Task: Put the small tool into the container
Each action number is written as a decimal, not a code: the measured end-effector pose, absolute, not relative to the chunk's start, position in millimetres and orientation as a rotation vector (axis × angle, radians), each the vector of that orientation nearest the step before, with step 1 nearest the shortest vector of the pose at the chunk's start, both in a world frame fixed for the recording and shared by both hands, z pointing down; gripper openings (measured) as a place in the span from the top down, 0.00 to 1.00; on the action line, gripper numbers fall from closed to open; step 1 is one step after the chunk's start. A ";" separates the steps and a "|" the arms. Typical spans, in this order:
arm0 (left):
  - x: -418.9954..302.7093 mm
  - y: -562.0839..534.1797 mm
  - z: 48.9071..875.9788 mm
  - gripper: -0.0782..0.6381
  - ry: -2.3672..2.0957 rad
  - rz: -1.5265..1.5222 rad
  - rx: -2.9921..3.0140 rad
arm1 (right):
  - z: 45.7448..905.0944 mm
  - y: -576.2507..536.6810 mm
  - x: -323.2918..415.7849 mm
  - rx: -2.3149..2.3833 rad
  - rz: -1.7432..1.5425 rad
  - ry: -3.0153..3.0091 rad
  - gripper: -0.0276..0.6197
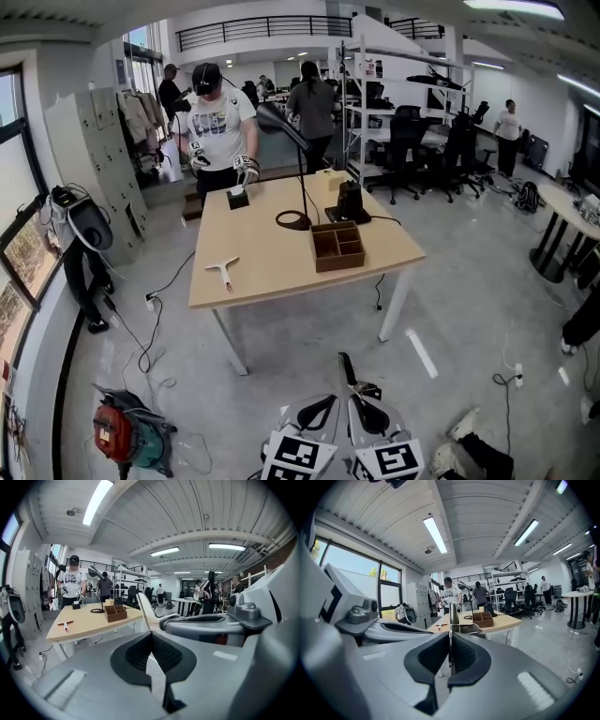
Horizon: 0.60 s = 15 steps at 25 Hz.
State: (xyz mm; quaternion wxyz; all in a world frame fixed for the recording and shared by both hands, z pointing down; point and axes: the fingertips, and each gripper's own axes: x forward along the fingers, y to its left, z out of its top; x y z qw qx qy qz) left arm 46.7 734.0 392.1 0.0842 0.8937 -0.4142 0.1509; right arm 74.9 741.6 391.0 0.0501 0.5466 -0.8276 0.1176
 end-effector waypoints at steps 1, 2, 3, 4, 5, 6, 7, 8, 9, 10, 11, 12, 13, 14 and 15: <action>58.9 734.3 389.8 0.88 -1.238 0.453 2.666 | 389.0 741.6 87.4 1.662 0.357 -2.522 0.95; 70.4 734.3 387.3 0.88 -1.242 0.455 2.666 | 386.9 741.0 99.4 1.661 0.357 -2.523 0.95; 80.0 733.9 385.2 0.88 -1.245 0.456 2.666 | 385.0 739.9 109.6 1.661 0.358 -2.525 0.95; 87.3 733.0 384.1 0.88 -1.249 0.456 2.664 | 383.8 738.0 117.7 1.660 0.360 -2.528 0.95; 92.9 731.0 384.3 0.88 -1.253 0.457 2.661 | 383.7 735.1 124.1 1.658 0.360 -2.532 0.95; 97.7 727.4 386.0 0.88 -1.257 0.458 2.658 | 384.6 730.8 129.8 1.656 0.358 -2.536 0.95; 102.8 721.8 388.7 0.88 -1.261 0.459 2.656 | 386.5 725.0 135.5 1.653 0.354 -2.540 0.95; 108.7 714.3 391.8 0.88 -1.264 0.459 2.653 | 388.9 717.5 141.8 1.650 0.349 -2.543 0.95; 115.4 705.2 394.3 0.88 -1.267 0.458 2.652 | 390.8 708.8 148.5 1.646 0.343 -2.546 0.95; 122.0 695.4 395.2 0.88 -1.270 0.457 2.651 | 391.5 699.2 154.9 1.643 0.340 -2.547 0.95; 128.0 685.2 394.8 0.88 -1.271 0.458 2.651 | 391.0 689.1 160.6 1.640 0.337 -2.549 0.95; 132.8 674.5 393.8 0.88 -1.272 0.459 2.650 | 389.6 678.3 165.0 1.637 0.335 -2.549 0.95; 136.0 662.9 393.2 0.88 -1.271 0.459 2.649 | 388.3 666.9 167.9 1.634 0.331 -2.549 0.95; 137.6 650.3 393.6 0.88 -1.270 0.459 2.647 | 387.9 654.5 169.3 1.631 0.328 -2.549 0.95; 138.0 636.5 395.4 0.88 -1.269 0.458 2.646 | 388.8 640.9 169.6 1.630 0.325 -2.548 0.95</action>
